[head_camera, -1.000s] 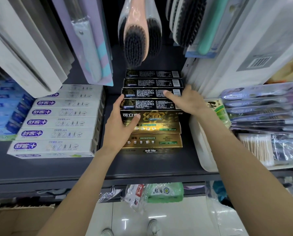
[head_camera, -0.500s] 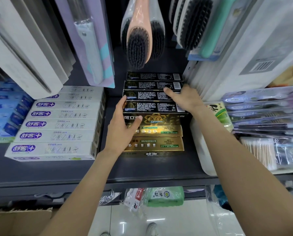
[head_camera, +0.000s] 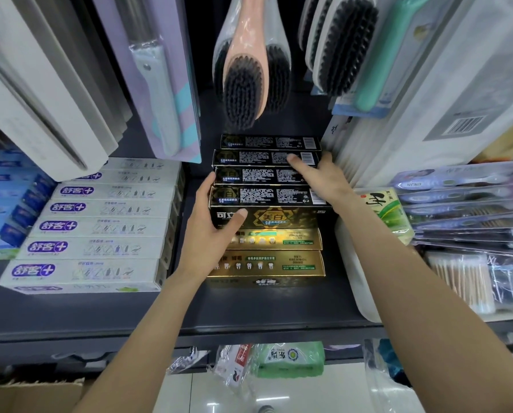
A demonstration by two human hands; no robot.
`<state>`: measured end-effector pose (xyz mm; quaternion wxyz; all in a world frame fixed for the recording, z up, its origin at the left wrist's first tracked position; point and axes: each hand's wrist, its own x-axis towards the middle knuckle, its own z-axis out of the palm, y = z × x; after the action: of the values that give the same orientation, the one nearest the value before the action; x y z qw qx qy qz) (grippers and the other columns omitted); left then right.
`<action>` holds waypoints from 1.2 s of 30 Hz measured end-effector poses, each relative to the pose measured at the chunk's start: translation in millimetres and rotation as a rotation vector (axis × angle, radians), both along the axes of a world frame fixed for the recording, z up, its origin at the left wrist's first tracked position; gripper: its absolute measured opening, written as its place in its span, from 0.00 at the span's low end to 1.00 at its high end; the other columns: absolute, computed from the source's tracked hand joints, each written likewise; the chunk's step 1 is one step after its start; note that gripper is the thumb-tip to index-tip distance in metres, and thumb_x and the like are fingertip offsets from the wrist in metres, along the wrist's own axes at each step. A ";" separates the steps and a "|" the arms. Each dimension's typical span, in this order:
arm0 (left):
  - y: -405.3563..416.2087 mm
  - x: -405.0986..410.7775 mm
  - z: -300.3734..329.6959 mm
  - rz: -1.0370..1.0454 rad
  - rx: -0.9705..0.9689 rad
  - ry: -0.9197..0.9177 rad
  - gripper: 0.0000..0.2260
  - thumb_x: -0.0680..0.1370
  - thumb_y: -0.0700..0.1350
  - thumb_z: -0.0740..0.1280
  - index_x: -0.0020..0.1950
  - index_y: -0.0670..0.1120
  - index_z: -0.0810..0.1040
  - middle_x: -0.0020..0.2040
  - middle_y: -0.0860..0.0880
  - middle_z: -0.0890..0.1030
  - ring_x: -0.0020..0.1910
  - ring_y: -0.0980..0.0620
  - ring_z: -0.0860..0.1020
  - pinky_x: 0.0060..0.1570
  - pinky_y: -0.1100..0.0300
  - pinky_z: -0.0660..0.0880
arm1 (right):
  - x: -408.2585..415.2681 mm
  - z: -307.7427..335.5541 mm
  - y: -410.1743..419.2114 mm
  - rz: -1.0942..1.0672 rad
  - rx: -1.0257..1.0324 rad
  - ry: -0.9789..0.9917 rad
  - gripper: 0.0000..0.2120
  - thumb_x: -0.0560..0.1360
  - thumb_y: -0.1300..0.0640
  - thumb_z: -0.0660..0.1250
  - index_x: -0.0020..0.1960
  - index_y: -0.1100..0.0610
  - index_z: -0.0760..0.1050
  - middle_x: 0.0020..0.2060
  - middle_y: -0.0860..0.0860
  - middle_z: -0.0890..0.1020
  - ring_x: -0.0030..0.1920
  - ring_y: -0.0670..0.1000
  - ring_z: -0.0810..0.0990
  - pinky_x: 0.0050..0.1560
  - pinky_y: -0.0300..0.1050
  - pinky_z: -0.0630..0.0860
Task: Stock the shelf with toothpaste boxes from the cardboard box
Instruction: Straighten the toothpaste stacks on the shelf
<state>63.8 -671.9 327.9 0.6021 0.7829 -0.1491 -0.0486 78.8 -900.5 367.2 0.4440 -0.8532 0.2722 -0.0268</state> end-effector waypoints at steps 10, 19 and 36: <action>-1.5 26.7 13.5 -0.168 -0.105 0.158 0.37 0.76 0.48 0.67 0.78 0.54 0.49 0.76 0.58 0.56 0.71 0.65 0.56 0.67 0.68 0.56 | 7.5 -4.6 -2.3 0.014 0.051 -0.053 0.31 0.75 0.42 0.65 0.72 0.56 0.61 0.66 0.53 0.74 0.66 0.55 0.72 0.65 0.45 0.67; -5.5 57.7 12.2 -0.145 -0.285 0.323 0.39 0.69 0.62 0.65 0.77 0.56 0.53 0.74 0.58 0.62 0.73 0.57 0.61 0.74 0.49 0.55 | 13.7 -11.3 0.8 0.000 0.146 -0.103 0.27 0.74 0.43 0.67 0.69 0.53 0.68 0.62 0.51 0.77 0.62 0.53 0.75 0.66 0.47 0.69; -11.0 66.4 -11.0 -0.152 -0.545 0.411 0.29 0.74 0.49 0.60 0.76 0.52 0.59 0.72 0.47 0.69 0.70 0.47 0.68 0.70 0.47 0.64 | 9.9 -13.4 0.0 -0.054 0.461 -0.160 0.27 0.76 0.49 0.66 0.71 0.53 0.63 0.60 0.49 0.76 0.54 0.49 0.78 0.57 0.45 0.75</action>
<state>130.2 -682.9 316.9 0.8012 0.5537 -0.0902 -0.2082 88.7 -900.5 353.7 0.6461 -0.7170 0.2579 -0.0431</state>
